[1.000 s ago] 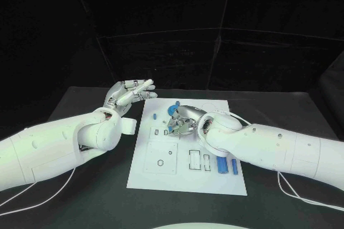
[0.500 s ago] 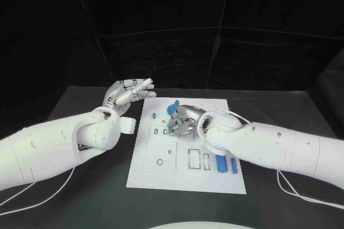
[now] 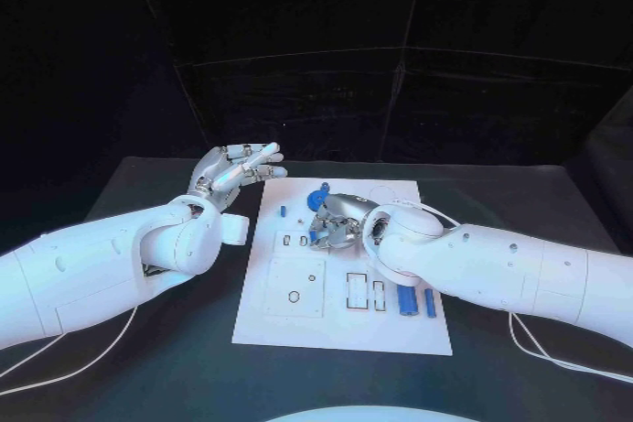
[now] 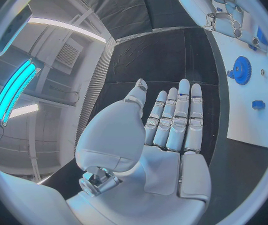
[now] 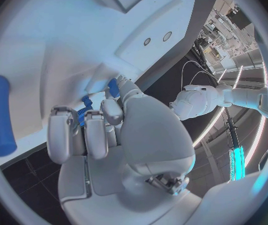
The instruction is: Assemble the parts on the task board
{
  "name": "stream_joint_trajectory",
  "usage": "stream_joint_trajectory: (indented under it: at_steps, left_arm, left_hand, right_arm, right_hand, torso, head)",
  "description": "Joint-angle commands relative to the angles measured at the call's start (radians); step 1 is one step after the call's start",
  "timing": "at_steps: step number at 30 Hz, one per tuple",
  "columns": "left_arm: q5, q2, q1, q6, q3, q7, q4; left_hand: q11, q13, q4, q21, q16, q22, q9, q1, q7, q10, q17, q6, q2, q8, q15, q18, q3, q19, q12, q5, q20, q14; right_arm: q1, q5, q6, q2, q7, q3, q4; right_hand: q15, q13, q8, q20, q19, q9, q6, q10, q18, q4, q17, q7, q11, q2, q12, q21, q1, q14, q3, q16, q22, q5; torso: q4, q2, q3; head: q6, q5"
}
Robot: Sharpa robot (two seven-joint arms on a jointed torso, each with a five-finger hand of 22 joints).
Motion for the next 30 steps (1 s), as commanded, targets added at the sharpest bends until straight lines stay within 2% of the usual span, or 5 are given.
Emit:
stream_joint_trajectory:
  at_steps: [1, 16, 30]
  left_arm:
    - [0.000, 0.001, 0.002, 0.014, 0.001, 0.006, 0.001]
    - [0.000, 0.001, 0.002, 0.013, 0.001, 0.006, 0.001]
    - [0.000, 0.000, 0.002, 0.015, 0.001, 0.004, -0.005]
  left_hand:
    - [0.003, -0.001, -0.005, -0.006, -0.006, -0.001, 0.000, 0.003, 0.002, 0.004, 0.001, 0.001, 0.008, -0.004, 0.003, 0.015, 0.001, 0.006, -0.004, 0.005, 0.002, 0.005]
    - [0.003, -0.001, -0.005, -0.006, -0.006, -0.001, 0.000, 0.003, 0.002, 0.004, 0.001, 0.001, 0.008, -0.004, 0.003, 0.015, 0.001, 0.006, -0.004, 0.005, 0.002, 0.005]
    - [0.001, 0.000, -0.009, -0.008, -0.010, -0.002, 0.000, 0.005, -0.002, 0.009, 0.002, 0.006, 0.012, -0.004, 0.002, 0.015, 0.003, 0.007, -0.004, 0.005, 0.002, 0.005]
  right_arm:
    - [-0.005, -0.010, 0.037, -0.002, -0.027, -0.005, 0.000]
    - [-0.005, -0.011, -0.010, 0.000, -0.028, -0.005, 0.003]
    - [-0.006, -0.025, -0.178, -0.024, 0.039, -0.005, 0.045]
  right_hand:
    - [0.008, -0.003, -0.005, 0.004, -0.002, 0.002, -0.011, -0.002, -0.009, 0.009, 0.041, 0.000, 0.002, -0.005, -0.005, -0.007, -0.008, 0.063, 0.000, -0.005, 0.073, -0.008]
    - [0.017, -0.017, -0.028, 0.013, -0.004, 0.001, -0.057, -0.013, -0.008, 0.028, 0.042, 0.010, 0.013, -0.032, -0.020, -0.009, -0.042, 0.063, -0.038, -0.006, 0.072, -0.053]
    - [0.034, -0.079, -0.034, 0.027, -0.017, -0.001, -0.151, -0.069, -0.004, 0.048, 0.032, 0.031, 0.032, -0.060, -0.085, -0.020, -0.048, 0.059, -0.105, -0.014, 0.056, -0.044]
  torso:
    - [0.0014, 0.000, -0.0005]
    - [0.0004, 0.000, -0.0002]
    - [0.0006, 0.000, 0.0005]
  head:
    - [-0.002, -0.004]
    - [-0.004, -0.005]
    - [-0.005, -0.003]
